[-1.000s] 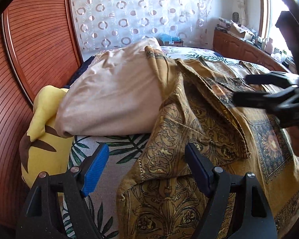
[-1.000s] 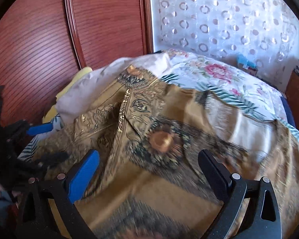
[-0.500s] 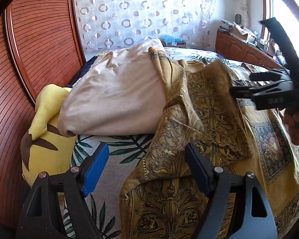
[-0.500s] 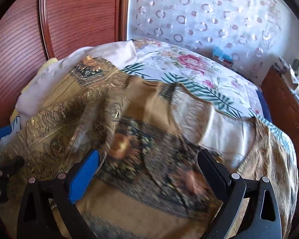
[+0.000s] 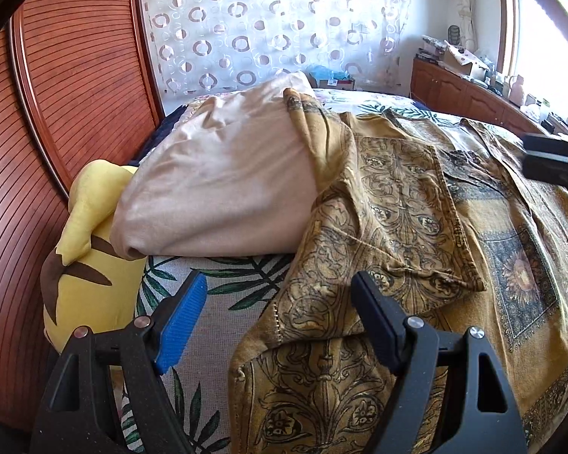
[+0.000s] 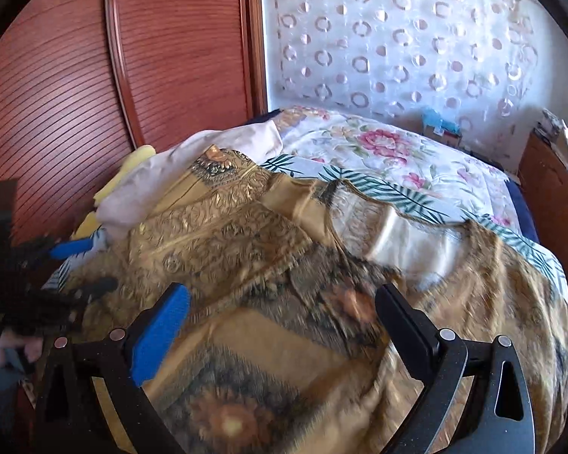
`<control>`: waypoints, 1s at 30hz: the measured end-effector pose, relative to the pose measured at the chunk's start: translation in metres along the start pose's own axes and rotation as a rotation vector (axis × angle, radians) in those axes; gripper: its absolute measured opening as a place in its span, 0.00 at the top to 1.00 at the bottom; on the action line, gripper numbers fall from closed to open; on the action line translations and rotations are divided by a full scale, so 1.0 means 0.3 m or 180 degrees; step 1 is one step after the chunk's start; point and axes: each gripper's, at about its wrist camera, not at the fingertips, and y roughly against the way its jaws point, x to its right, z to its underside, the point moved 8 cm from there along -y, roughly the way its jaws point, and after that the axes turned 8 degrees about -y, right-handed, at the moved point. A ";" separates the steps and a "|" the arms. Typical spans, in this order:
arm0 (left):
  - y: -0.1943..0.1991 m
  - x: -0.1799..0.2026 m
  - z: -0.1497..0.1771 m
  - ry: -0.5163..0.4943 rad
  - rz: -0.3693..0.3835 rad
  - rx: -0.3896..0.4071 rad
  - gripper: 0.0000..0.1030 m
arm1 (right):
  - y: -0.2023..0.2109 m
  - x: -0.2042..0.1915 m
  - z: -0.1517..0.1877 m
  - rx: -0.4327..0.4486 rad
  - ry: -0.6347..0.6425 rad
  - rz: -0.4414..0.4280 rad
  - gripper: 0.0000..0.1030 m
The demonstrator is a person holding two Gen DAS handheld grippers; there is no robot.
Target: Fold small clothes
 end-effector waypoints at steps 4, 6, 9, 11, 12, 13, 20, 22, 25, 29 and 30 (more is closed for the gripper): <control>0.000 -0.001 -0.002 0.0001 0.0002 0.0001 0.23 | 0.102 0.084 0.110 0.0074 0.0028 0.0142 0.04; 0.004 -0.001 -0.003 -0.0002 -0.0001 0.0022 0.23 | 0.164 0.123 0.177 0.0094 0.0020 0.0237 0.04; 0.022 0.006 -0.013 -0.0038 0.0024 0.0102 0.23 | 0.231 0.179 0.265 0.0071 -0.0074 0.0370 0.04; 0.035 0.015 -0.022 -0.0067 0.0052 0.0160 0.23 | 0.269 0.213 0.312 0.0057 -0.0135 0.0443 0.04; 0.043 0.023 -0.032 -0.0074 0.0090 0.0184 0.23 | 0.299 0.219 0.332 0.0058 -0.0166 0.0482 0.04; 0.056 0.033 -0.047 -0.0078 0.0151 0.0226 0.23 | 0.318 0.226 0.346 0.0058 -0.0200 0.0503 0.04; 0.082 0.140 -0.188 -0.0426 0.0341 0.0374 0.48 | 0.413 0.259 0.394 0.0111 -0.0365 0.0625 0.04; 0.047 0.159 -0.228 -0.0488 0.0381 0.0313 0.56 | 0.412 0.253 0.406 0.0108 -0.0383 0.0634 0.04; -0.015 0.175 -0.278 -0.0552 0.0365 0.0216 0.61 | 0.390 0.242 0.413 0.0039 -0.0399 0.0652 0.04; -0.100 0.170 -0.320 -0.0613 0.0273 0.0068 0.68 | 0.392 0.224 0.424 0.0017 -0.0382 0.0671 0.04; -0.117 0.171 -0.322 -0.0617 0.0281 0.0023 0.69 | 0.399 0.221 0.418 0.0045 -0.0378 0.0675 0.04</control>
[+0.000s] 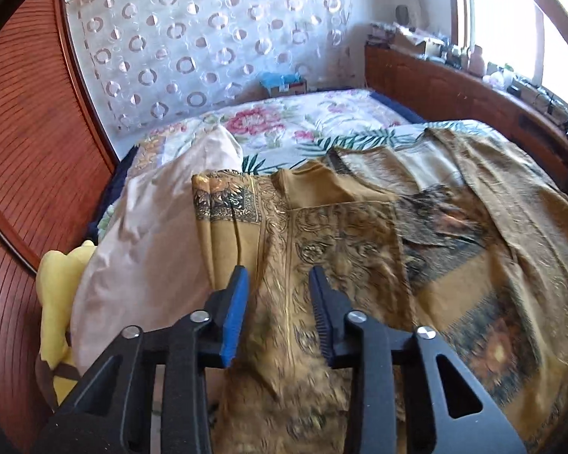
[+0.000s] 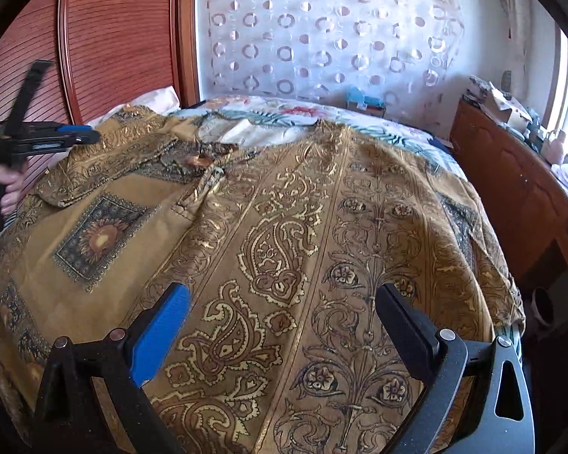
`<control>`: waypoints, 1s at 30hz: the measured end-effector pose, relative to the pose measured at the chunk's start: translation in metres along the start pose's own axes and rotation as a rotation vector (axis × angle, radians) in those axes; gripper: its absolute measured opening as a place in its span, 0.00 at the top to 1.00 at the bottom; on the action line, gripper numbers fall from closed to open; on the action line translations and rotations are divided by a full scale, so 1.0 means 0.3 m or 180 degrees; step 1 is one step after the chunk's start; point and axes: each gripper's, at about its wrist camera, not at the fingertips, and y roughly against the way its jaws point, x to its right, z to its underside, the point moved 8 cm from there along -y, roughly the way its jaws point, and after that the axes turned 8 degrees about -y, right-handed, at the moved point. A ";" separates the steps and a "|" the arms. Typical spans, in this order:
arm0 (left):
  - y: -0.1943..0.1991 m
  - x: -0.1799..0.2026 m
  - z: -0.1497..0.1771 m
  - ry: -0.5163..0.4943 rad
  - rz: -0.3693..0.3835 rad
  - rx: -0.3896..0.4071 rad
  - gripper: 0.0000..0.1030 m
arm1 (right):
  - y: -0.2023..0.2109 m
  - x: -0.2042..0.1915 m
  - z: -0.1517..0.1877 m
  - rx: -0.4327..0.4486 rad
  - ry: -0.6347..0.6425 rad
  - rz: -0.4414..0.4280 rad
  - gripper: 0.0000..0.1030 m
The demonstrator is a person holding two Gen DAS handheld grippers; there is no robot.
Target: Fold small clothes
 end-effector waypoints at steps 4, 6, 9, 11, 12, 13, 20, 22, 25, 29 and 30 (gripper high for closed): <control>-0.063 -0.019 0.008 -0.0061 -0.0062 -0.0194 0.69 | 0.002 -0.001 0.003 0.0008 -0.0004 0.0001 0.04; -0.069 -0.025 0.014 -0.0062 -0.0089 -0.0223 0.69 | 0.009 -0.010 0.004 0.0031 0.0026 0.0030 0.04; -0.070 -0.030 0.021 -0.0105 -0.0185 -0.0244 0.91 | -0.002 -0.007 -0.003 0.0058 0.0053 0.0046 0.04; -0.063 -0.037 0.022 -0.0152 -0.0280 -0.0227 0.96 | -0.006 -0.007 -0.005 0.0061 0.0041 0.0028 0.04; -0.054 -0.039 0.020 -0.0149 -0.0255 -0.0195 0.96 | -0.006 -0.005 -0.004 0.0059 0.0025 0.0016 0.04; -0.045 -0.054 0.015 -0.0136 -0.0274 -0.0165 0.97 | -0.006 -0.002 -0.003 0.0056 0.0008 0.0007 0.04; 0.077 -0.214 -0.021 0.0333 -0.0493 0.0252 0.97 | -0.010 0.008 -0.005 0.0056 -0.0027 -0.0010 0.04; 0.092 -0.270 -0.008 0.0513 -0.0532 0.0280 0.97 | -0.011 0.008 -0.006 0.0058 -0.0033 -0.0010 0.04; 0.077 -0.315 0.034 0.0578 -0.0657 0.0186 0.97 | -0.014 0.007 -0.005 0.0053 -0.0028 -0.0009 0.04; 0.097 -0.335 0.068 0.0672 -0.0617 0.0238 0.97 | -0.017 0.009 -0.006 0.0045 -0.0033 -0.0012 0.04; 0.109 -0.333 0.072 0.0703 -0.0548 0.0279 0.97 | -0.018 0.009 -0.007 0.0044 -0.0034 -0.0013 0.04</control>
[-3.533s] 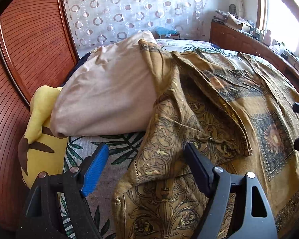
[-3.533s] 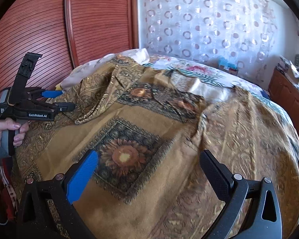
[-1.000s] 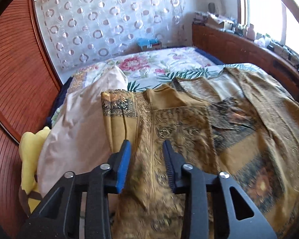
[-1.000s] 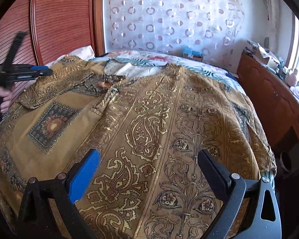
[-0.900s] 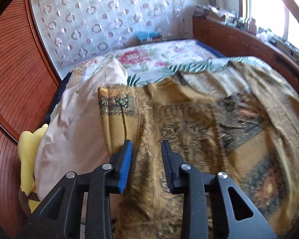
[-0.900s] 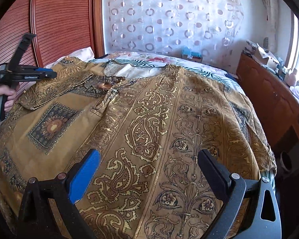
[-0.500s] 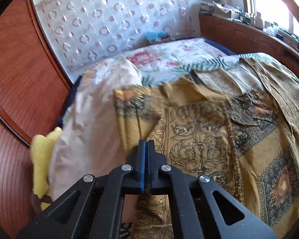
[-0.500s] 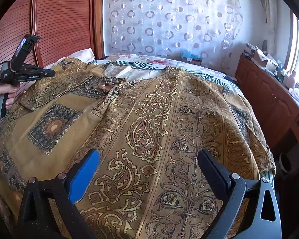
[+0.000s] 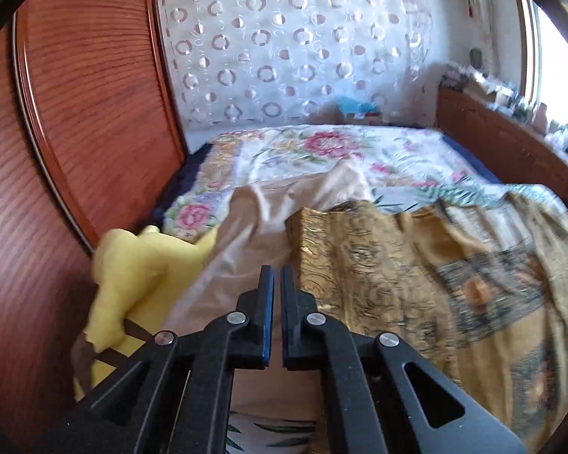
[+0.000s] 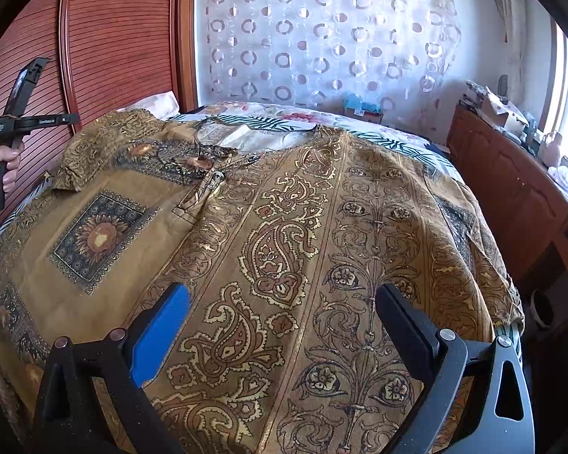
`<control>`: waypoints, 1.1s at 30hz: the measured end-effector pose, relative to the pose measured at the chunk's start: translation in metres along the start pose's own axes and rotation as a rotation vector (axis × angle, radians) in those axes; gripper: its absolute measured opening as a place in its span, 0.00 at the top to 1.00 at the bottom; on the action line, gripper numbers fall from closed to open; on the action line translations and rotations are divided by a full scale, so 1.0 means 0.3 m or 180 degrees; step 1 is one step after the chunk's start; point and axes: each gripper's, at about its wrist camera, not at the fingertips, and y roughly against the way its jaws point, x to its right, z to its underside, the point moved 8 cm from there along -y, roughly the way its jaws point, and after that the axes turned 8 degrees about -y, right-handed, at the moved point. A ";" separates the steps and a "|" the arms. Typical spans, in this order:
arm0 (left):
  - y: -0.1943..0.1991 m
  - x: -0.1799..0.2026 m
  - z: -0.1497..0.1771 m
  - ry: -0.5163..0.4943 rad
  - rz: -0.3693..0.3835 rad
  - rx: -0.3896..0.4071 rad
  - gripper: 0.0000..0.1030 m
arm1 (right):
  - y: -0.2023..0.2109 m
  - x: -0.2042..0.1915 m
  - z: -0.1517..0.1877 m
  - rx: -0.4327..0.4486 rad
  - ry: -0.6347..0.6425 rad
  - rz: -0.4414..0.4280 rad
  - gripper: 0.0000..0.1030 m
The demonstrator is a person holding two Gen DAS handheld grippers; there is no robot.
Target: Fold small clothes
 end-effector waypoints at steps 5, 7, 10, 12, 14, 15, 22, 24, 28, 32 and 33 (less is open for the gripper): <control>0.089 0.048 -0.004 -0.0072 0.0165 0.0218 0.79 | -0.004 0.002 0.000 -0.0008 -0.0011 -0.0011 0.04; 0.135 0.088 0.000 -0.0124 0.0269 0.0342 0.53 | -0.007 0.004 0.000 -0.0012 -0.0019 -0.0011 0.04; 0.184 0.141 0.004 -0.0130 0.0365 0.0477 0.18 | -0.009 0.007 0.001 -0.0018 -0.0027 -0.0010 0.04; 0.207 0.188 0.017 -0.0086 0.0551 0.0519 0.14 | -0.011 0.007 0.001 -0.0024 -0.0026 -0.0010 0.04; 0.209 0.230 0.028 -0.0105 0.0664 0.0466 0.13 | -0.013 0.007 0.001 -0.0035 -0.0023 -0.0007 0.04; 0.203 0.263 0.040 -0.0136 0.0723 0.0426 0.13 | -0.013 0.007 0.001 -0.0037 -0.0023 -0.0007 0.04; 0.161 0.416 0.103 -0.0348 0.0809 0.0171 0.13 | -0.014 0.011 0.002 -0.0034 -0.0036 -0.0014 0.04; 0.147 0.442 0.119 -0.0397 0.0778 0.0101 0.13 | -0.014 0.012 0.003 -0.0033 -0.0040 -0.0017 0.04; 0.130 0.472 0.144 -0.0439 0.0816 0.0008 0.13 | -0.013 0.012 0.003 -0.0029 -0.0041 -0.0018 0.04; 0.113 0.502 0.167 -0.0504 0.0858 -0.0105 0.13 | -0.011 0.015 0.003 -0.0020 -0.0061 -0.0021 0.04; 0.109 0.509 0.171 -0.0528 0.0848 -0.0136 0.13 | -0.010 0.016 0.004 -0.0017 -0.0066 -0.0021 0.04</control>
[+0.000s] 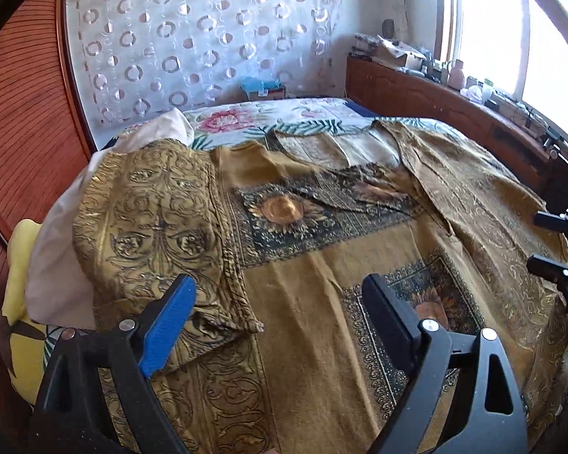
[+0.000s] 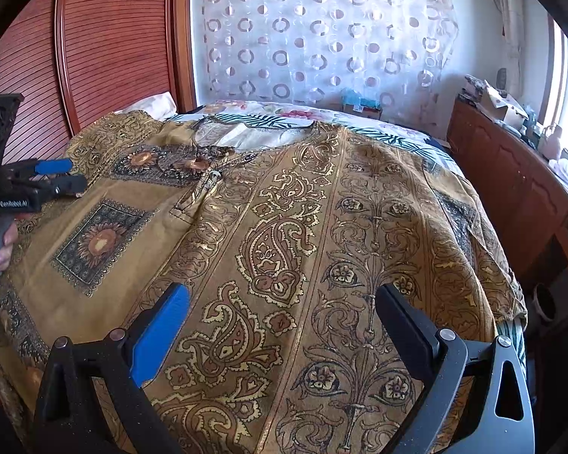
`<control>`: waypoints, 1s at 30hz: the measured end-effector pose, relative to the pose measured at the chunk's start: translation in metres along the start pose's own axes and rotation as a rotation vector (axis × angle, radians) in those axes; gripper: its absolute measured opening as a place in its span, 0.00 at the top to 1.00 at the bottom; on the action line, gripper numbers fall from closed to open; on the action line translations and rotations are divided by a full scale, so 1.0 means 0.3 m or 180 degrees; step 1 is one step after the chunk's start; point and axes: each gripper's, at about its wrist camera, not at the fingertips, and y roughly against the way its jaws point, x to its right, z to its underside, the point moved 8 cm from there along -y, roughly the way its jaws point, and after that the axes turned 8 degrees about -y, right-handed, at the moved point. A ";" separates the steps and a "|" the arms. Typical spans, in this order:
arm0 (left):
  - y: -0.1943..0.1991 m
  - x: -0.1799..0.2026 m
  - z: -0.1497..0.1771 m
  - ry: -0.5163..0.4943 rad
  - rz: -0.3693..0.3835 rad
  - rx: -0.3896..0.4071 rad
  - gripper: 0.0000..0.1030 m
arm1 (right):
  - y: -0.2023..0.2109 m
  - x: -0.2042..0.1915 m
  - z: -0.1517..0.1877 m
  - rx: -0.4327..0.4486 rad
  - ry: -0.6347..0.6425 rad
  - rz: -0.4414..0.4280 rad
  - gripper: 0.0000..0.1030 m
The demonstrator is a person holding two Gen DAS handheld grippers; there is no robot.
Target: Fold small clothes
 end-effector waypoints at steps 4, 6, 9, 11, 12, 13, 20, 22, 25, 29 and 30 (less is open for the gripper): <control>-0.014 0.022 0.004 -0.0066 0.0023 -0.0067 0.13 | 0.012 0.014 -0.005 0.0045 -0.0056 -0.0010 0.04; -0.022 0.034 0.007 -0.0101 0.0033 -0.0105 0.13 | 0.023 0.032 -0.010 0.0065 -0.0116 -0.0038 0.04; -0.036 0.050 0.016 -0.0165 0.0030 -0.0188 0.13 | 0.054 0.096 -0.036 0.0162 -0.0163 0.0078 0.04; -0.046 0.057 0.021 -0.0202 0.0039 -0.0242 0.13 | 0.082 0.162 -0.063 0.0230 -0.0261 0.0125 0.04; -0.052 0.060 0.021 -0.0218 0.0038 -0.0268 0.13 | 0.095 0.199 -0.076 0.0263 -0.0301 0.0168 0.04; -0.059 0.065 0.025 -0.0240 0.0041 -0.0310 0.13 | 0.105 0.238 -0.088 0.0296 -0.0335 0.0230 0.04; -0.077 0.074 0.035 -0.0207 0.0136 -0.0404 0.12 | 0.132 0.560 -0.096 0.0290 -0.0694 0.0570 0.20; -0.083 0.067 0.038 -0.0144 0.0198 -0.0426 0.11 | 0.126 0.630 -0.080 0.0234 -0.0784 0.0616 0.26; -0.083 0.074 0.039 -0.0168 0.0206 -0.0437 0.08 | 0.104 0.708 -0.056 0.0113 -0.0954 0.0587 0.34; -0.084 0.080 0.038 -0.0164 0.0212 -0.0439 0.08 | 0.061 0.759 -0.005 -0.0099 -0.1090 0.0508 0.37; -0.084 0.080 0.038 -0.0164 0.0213 -0.0439 0.08 | 0.050 0.764 -0.003 -0.0140 -0.1113 0.0476 0.39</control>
